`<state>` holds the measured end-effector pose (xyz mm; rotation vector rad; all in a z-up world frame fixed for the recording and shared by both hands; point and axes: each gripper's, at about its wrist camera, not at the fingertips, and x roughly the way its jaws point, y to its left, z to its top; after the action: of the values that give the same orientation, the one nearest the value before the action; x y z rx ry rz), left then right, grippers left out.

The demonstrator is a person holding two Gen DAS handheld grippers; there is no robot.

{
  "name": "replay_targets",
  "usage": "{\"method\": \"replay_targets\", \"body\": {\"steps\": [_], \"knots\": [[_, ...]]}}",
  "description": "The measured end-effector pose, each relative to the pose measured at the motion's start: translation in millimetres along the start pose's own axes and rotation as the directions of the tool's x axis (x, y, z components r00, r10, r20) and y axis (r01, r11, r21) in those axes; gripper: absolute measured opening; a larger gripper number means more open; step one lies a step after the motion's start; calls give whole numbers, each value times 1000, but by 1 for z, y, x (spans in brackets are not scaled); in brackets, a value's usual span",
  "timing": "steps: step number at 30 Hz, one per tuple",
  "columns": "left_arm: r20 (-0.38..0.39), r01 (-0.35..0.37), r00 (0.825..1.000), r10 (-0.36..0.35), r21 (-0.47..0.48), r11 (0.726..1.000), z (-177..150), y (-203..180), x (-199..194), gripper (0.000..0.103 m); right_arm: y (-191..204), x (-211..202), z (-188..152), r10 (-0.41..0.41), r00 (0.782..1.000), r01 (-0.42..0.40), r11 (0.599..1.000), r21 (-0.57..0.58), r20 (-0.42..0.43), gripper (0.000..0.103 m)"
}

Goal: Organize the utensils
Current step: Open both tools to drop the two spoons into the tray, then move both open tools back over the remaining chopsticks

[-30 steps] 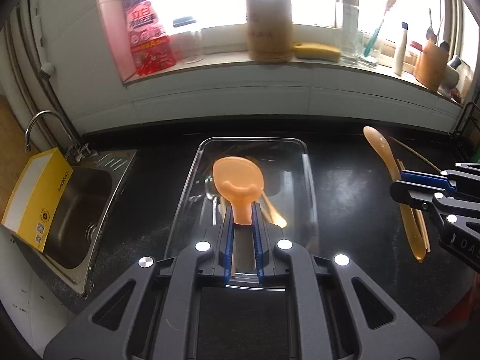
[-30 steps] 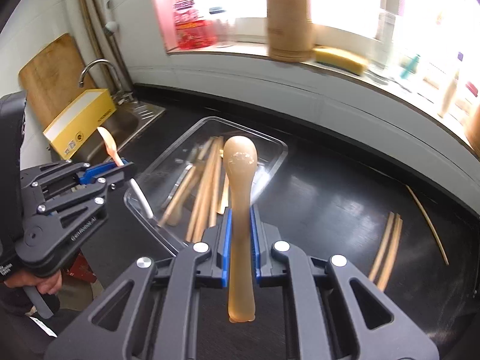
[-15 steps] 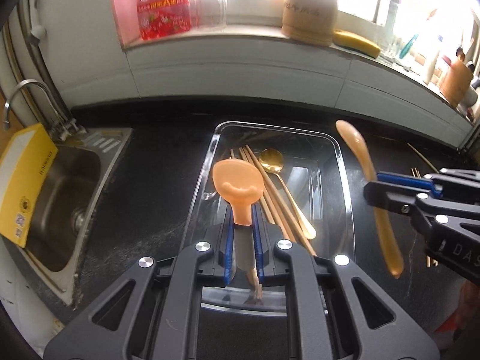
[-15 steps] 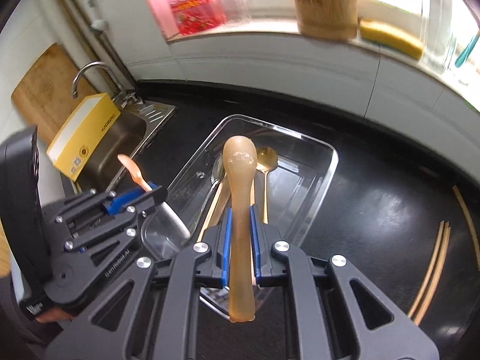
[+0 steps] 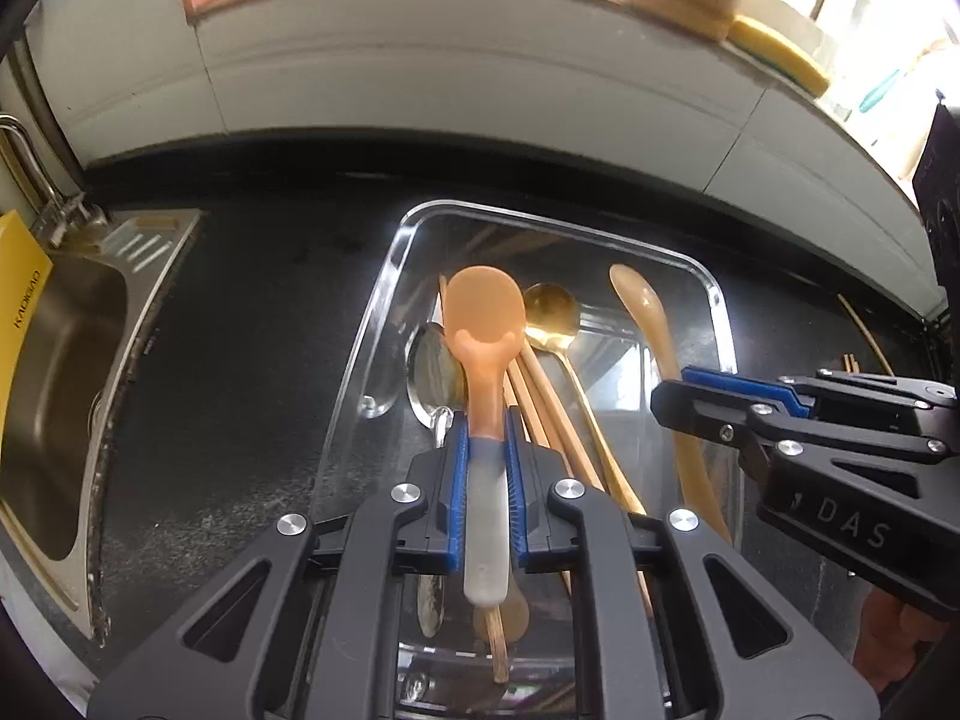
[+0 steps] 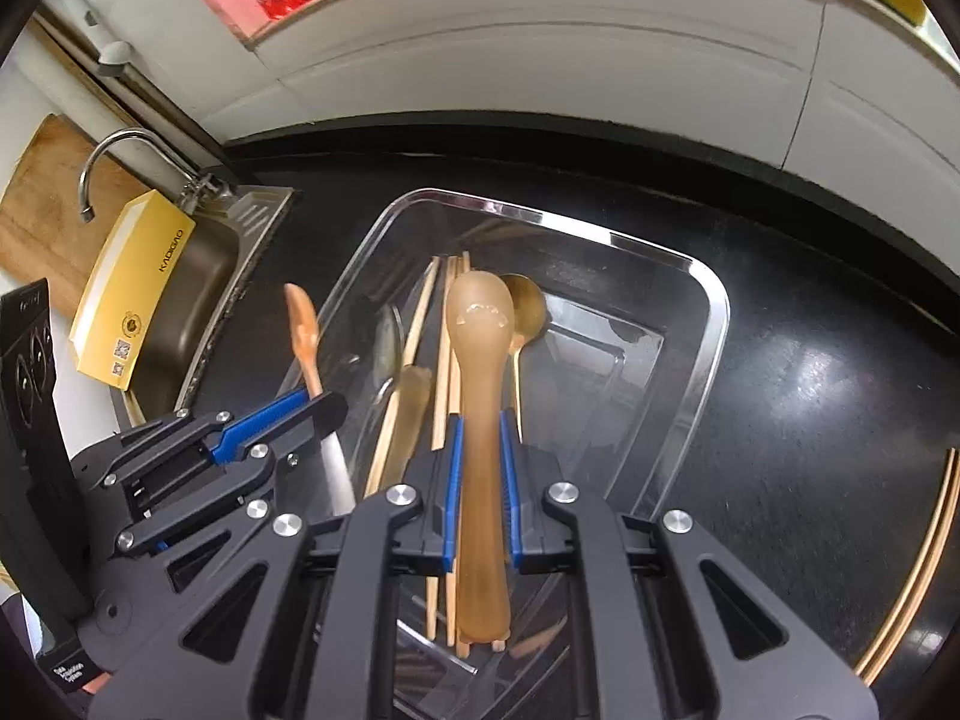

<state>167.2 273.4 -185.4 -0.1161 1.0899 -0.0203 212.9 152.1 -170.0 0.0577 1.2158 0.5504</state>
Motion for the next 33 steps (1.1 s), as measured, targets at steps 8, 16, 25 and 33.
{"method": "replay_targets", "body": {"steps": [8, 16, 25, 33], "knots": [[-13, -20, 1000, 20, -2, 1000, 9, 4, 18, 12, -12, 14, 14, 25, 1000, -25, 1000, 5, -16, 12], [-3, -7, 1000, 7, -60, 998, 9, 14, 15, 97, -25, -5, 24, 79, 996, -80, 996, 36, 44, 87], [66, -21, 998, 25, -56, 998, 1, 10, -14, 97, -27, -42, 30, 111, 990, -114, 993, 23, 89, 87], [133, -55, 989, 59, -31, 998, -7, -14, -62, 97, -37, -98, -11, 96, 986, -100, 995, 26, 136, 87]]}}
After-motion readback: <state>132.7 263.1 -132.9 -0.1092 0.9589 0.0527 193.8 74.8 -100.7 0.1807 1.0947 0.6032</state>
